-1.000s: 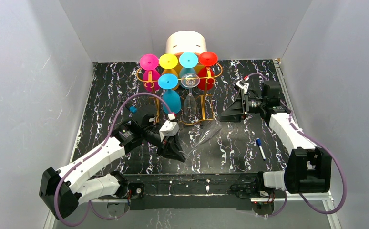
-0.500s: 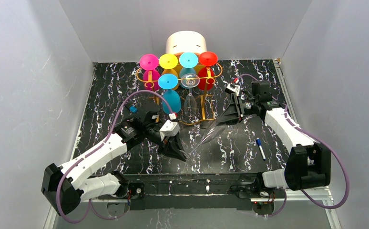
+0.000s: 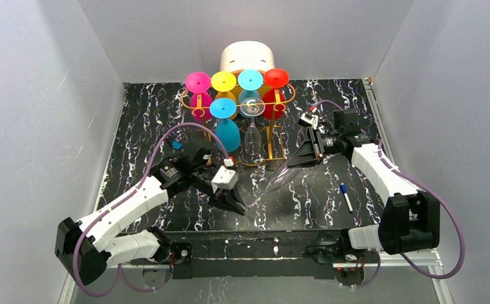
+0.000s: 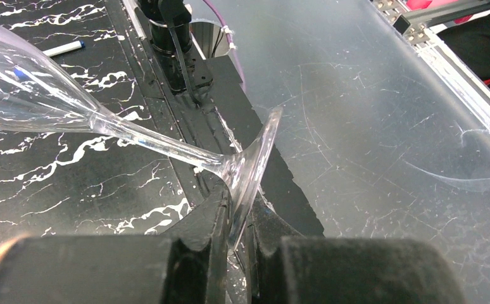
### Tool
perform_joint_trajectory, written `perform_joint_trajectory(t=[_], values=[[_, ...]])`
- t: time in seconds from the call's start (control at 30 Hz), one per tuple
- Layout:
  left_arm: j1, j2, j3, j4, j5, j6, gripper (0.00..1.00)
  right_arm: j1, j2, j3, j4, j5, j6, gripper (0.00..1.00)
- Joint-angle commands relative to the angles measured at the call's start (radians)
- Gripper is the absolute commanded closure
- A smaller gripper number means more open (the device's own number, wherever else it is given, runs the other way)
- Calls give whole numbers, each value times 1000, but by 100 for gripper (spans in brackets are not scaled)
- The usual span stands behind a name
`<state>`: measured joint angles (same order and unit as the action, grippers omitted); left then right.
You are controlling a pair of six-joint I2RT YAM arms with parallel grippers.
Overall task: Take the wine glass off the wine glass rack
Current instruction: Place the wine glass at the center of the board.
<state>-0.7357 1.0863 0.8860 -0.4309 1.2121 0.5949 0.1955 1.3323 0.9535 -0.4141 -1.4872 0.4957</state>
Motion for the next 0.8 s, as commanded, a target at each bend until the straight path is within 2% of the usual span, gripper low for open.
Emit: perform_joint_trajectory(t=[0.0, 0.17, 0.3, 0.4, 0.43, 0.57, 0.6, 0.77], values=[[12, 21, 23, -53, -145, 25, 100, 37, -52, 30, -63, -96, 2, 67], [12, 17, 30, -53, -188, 21, 100, 70, -78, 40, -60, -66, 14, 62], [12, 4, 23, -59, -212, 16, 100, 74, -96, 16, 9, -46, 71, 78], [12, -2, 19, -55, -220, 9, 100, 74, -111, -13, 96, -43, 136, 96], [13, -1, 19, -50, -220, -3, 100, 74, -114, -17, 111, -38, 147, 99], [13, 1, 15, -47, -228, -33, 100, 74, -121, -31, 138, 7, 163, 99], [13, -3, 13, -46, -235, -37, 98, 74, -123, -31, 145, 20, 166, 99], [12, -34, 1, -45, -280, -69, 65, 73, -137, -38, 188, 74, 198, 99]])
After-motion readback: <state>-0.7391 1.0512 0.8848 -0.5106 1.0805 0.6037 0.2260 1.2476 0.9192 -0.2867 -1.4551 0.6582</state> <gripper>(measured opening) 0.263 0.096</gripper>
